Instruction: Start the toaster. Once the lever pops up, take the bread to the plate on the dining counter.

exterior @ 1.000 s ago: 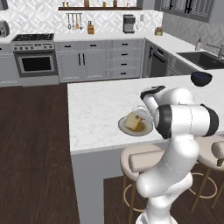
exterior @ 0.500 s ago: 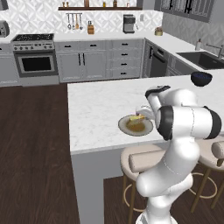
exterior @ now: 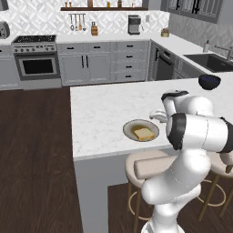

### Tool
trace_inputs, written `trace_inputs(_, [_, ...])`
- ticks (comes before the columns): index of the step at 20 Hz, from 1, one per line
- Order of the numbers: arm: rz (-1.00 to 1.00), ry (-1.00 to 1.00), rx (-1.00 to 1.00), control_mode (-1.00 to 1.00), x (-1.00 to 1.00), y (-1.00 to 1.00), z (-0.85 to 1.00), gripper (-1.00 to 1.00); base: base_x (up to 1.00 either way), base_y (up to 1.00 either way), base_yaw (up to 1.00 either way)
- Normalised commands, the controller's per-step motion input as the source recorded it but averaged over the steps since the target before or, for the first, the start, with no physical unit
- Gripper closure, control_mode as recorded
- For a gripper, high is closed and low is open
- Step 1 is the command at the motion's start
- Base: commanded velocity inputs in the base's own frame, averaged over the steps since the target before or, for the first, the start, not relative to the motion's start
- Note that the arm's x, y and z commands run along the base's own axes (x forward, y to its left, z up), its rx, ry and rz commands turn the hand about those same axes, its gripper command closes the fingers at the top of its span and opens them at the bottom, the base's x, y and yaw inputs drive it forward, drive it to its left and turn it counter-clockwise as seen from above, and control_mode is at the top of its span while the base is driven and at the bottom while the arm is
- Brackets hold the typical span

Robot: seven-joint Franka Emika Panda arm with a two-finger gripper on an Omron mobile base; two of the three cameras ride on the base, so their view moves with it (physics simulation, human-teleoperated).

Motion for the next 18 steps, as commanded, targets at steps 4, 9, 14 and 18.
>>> trace_inputs(4, [-0.12,0.02,-0.11,-1.0,-0.07,0.0,0.54,-1.0,0.0,0.0,0.0])
trace_inputs(9, [-0.06,0.1,-0.18,-1.0,-0.07,0.2,0.61,-1.0,0.0,0.0,0.0])
trace_inputs(14, [-0.05,0.1,-0.27,-1.0,-0.28,0.43,0.29,-1.0,0.0,0.0,0.0])
trace_inputs(18, [-0.06,0.09,-0.28,-1.0,-0.4,0.38,0.12,-1.0,0.0,0.0,0.0])
